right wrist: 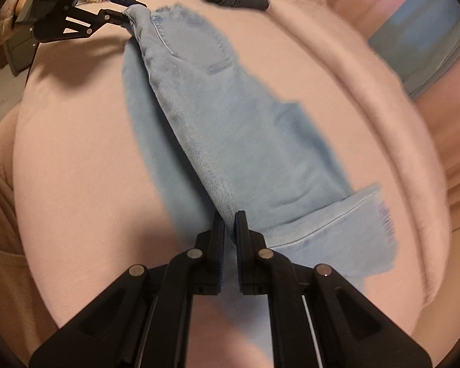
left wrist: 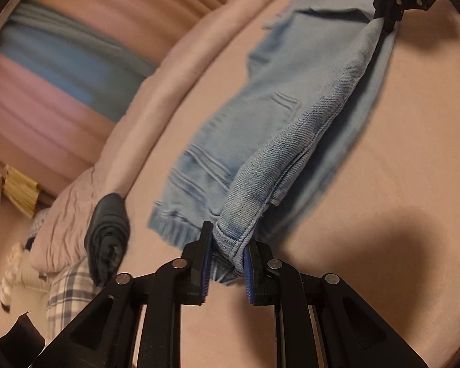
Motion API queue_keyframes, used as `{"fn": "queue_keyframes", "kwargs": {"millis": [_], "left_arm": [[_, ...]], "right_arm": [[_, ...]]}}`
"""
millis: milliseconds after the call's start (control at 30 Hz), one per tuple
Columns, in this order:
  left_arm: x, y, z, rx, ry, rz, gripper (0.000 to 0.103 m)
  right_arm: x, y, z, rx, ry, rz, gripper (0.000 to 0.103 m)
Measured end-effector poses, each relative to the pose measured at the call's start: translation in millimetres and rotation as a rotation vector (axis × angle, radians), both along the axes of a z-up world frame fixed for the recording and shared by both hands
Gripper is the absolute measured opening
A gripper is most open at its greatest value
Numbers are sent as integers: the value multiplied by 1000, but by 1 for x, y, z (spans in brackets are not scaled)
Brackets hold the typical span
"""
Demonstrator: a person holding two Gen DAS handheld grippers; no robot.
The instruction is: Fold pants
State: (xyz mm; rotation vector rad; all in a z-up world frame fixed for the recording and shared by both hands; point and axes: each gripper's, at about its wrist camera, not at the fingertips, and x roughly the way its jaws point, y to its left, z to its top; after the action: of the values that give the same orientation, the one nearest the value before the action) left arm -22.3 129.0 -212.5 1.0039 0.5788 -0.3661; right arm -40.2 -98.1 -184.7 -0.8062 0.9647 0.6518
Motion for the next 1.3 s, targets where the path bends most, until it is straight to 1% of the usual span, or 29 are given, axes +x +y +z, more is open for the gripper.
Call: {"fn": "queue_keyframes", "kwargs": {"millis": [33,67,100,133,167,200,233,267,333,367,400,467,533,600,667,700,767,833,900,967,1000,1033,1067,1100,1133,1167,1200,1267,1300], "left_arm": [[0,-1,-2,5,0,2,17],[1,-2,-1,10,-9,11,20],[2,-1,2,4,1,18,22],[3,0,7,-13,30,27,40],[3,1,11,-32,54,41,65],[3,3,20,-64,66,69,73],[0,7,31,-116,68,84,76],[-5,9,38,-159,73,90,76],[-10,19,61,-308,90,124,77],[-9,21,68,-365,98,140,78],[-7,21,76,-434,111,157,78],[2,15,83,-551,152,181,78],[16,-1,84,-663,216,192,78],[30,-22,79,-771,296,191,78],[40,-43,70,-825,354,197,78],[43,-56,66,-846,375,196,78],[50,-80,58,-887,435,187,78],[53,-96,51,-928,507,175,78],[51,-115,45,-941,581,144,78],[44,-133,43,-925,615,90,78],[39,-144,43,-905,626,48,78],[35,-155,43,-886,628,12,78],[32,-165,44,-868,625,-18,78],[30,-178,44,-841,611,-42,78],[30,-187,44,-814,588,-52,78],[30,-198,42,-778,565,-59,76],[32,-212,39,-727,544,-58,70],[37,-229,31,-665,543,-36,29],[39,-236,27,-642,549,-23,21]], "right_arm": [[-1,3,-9,-16,8,6,10],[-1,6,-18,-30,4,6,11],[0,7,-21,-29,-3,-1,11],[5,7,-20,-11,-1,-14,11],[9,6,-17,1,10,-34,11],[15,4,-13,13,31,-63,20],[20,-2,-5,39,59,-97,30],[23,-8,4,84,81,-110,34],[26,-27,29,205,102,-139,44],[31,-39,42,271,102,-170,46],[39,-53,53,327,95,-215,50],[61,-74,63,380,68,-319,54],[99,-96,66,398,48,-484,55],[147,-112,57,389,58,-669,55],[180,-115,48,381,87,-772,56],[203,-115,38,384,115,-831,55],[223,-116,26,380,140,-925,55],[246,-115,13,331,138,-1005,55],[265,-110,-3,277,155,-1041,55],[276,-106,-22,182,191,-1058,53],[279,-103,-32,131,193,-1057,46],[280,-103,-38,104,178,-1042,30],[280,-106,-38,140,178,-1026,25],[278,-109,-36,180,186,-1030,11],[275,-117,-32,230,190,-1053,8],[272,-124,-25,290,190,-1066,7],[268,-132,-18,344,188,-1072,7],[262,-144,-5,412,177,-1083,7],[259,-150,2,452,175,-1080,7]]}}
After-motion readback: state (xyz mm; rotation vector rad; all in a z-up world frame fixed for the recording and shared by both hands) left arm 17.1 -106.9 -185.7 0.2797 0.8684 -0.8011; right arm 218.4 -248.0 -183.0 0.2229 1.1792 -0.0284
